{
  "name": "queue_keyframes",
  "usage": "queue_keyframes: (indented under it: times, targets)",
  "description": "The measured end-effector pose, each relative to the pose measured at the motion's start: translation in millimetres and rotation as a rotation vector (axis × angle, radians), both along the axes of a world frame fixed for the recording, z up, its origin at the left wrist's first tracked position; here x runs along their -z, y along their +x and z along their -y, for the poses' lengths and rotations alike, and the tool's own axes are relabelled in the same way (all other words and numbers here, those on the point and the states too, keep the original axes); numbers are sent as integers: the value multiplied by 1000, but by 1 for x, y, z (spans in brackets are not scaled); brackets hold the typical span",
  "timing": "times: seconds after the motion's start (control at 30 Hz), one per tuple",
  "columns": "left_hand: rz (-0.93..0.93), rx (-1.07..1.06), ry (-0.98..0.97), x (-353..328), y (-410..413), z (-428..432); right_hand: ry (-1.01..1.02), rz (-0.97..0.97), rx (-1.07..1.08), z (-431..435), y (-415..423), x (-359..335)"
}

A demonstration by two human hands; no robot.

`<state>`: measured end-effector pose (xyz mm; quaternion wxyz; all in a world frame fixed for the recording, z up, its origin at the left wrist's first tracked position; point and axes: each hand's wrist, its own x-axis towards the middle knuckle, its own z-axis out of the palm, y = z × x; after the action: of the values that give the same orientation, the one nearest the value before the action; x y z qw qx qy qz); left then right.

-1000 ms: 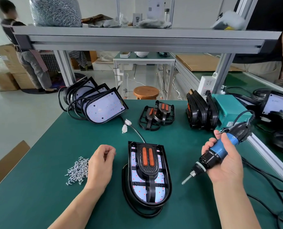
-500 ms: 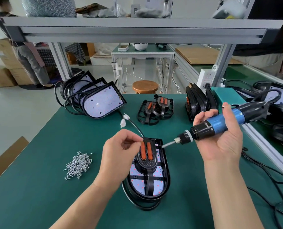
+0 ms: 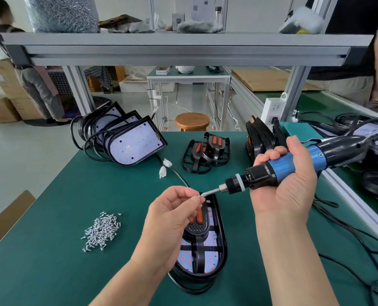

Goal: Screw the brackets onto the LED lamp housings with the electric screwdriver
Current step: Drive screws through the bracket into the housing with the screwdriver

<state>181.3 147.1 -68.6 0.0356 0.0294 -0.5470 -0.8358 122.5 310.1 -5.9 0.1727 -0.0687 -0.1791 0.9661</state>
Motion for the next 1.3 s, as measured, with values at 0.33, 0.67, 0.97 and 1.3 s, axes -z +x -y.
queue_keyframes:
  times: [0.33,0.67,0.97,1.3]
  targets:
    - [7,-20,55,0,-1,-3,4,51,10,2,-2,-1]
    - [18,-13,101,1,2,-5,9,106,20,2,-3,1]
    - [1,-37,97,5,5,-9,-18,153,3,0,-1,-4]
    - [-32,-126,-84,9,2,-10,-5,181,-15,-2,2,-5]
